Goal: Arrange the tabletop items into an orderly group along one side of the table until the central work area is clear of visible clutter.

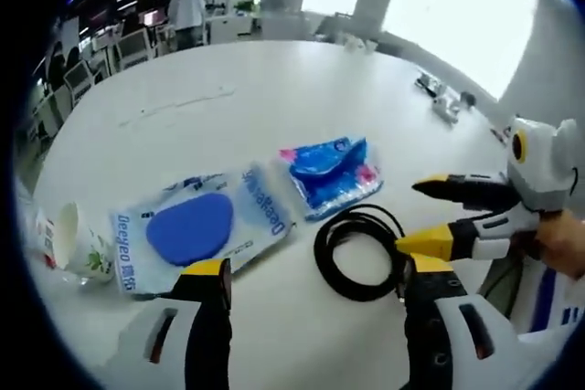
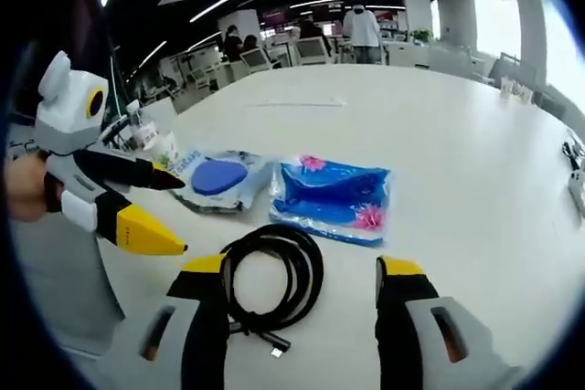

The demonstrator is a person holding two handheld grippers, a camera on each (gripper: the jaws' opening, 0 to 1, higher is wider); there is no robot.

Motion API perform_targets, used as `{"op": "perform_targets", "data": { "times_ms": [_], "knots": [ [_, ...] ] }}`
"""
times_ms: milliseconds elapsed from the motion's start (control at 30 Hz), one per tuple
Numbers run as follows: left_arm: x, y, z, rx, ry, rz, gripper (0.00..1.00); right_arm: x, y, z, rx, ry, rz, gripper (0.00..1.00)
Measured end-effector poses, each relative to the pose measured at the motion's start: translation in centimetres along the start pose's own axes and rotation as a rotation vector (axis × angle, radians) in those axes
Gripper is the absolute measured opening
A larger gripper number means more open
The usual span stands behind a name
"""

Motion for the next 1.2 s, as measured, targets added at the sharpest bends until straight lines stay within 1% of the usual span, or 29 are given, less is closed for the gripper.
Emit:
{"op": "perform_targets", "data": {
  "times_ms": [100,233,367,433,600,667,733,833,933,1200],
  "knots": [
    [0.2,-0.1,0.8,-0.014,-0.016,-0.007,0.74,-0.1,0.2,0.1,0.004,0.002,0.004,0.66],
    [0.2,0.4,1.5,-0.004,-0.019,-0.031,0.81,0.0,0.6,0.7,0.004,0.012,-0.012,0.71],
    [0.0,1.2,2.4,-0.018,-0.005,-0.016,0.83,0.0,0.8,0.9,0.012,0.012,-0.020,0.72],
    [0.0,1.6,3.2,-0.013,-0.005,-0.014,0.83,0.1,1.0,1.2,0.011,0.009,-0.023,0.72],
    [-0.1,3.1,4.4,0.007,-0.020,-0.001,0.84,0.5,1.5,1.8,0.002,0.003,-0.027,0.73],
    [-0.3,3.3,4.8,0.005,-0.023,0.002,0.84,0.4,1.5,1.5,0.004,0.004,-0.024,0.73],
    [-0.3,3.5,5.1,0.008,-0.030,-0.010,0.86,0.5,1.8,1.8,0.009,0.005,-0.028,0.73],
    [-0.5,4.0,5.7,0.015,-0.036,-0.016,0.86,0.4,2.0,1.8,0.009,0.008,-0.010,0.73],
    [-0.7,4.5,6.2,0.020,-0.040,-0.005,0.86,0.5,2.2,2.1,0.011,0.008,-0.023,0.73],
    [-1.5,6.1,7.7,0.032,-0.048,0.021,0.86,0.2,2.5,2.6,0.009,0.022,-0.019,0.72]
  ]
}}
Point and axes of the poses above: the point that each gripper's makers call its tool centre point, and the gripper's own axes: z roughly backward along the fingers, y roughly to its left, x roughly out of its top, the point moved 7 cm from there along z, roughly backward along the fingers, and after that the axes turned 5 degrees about z, right-handed, at the moved point
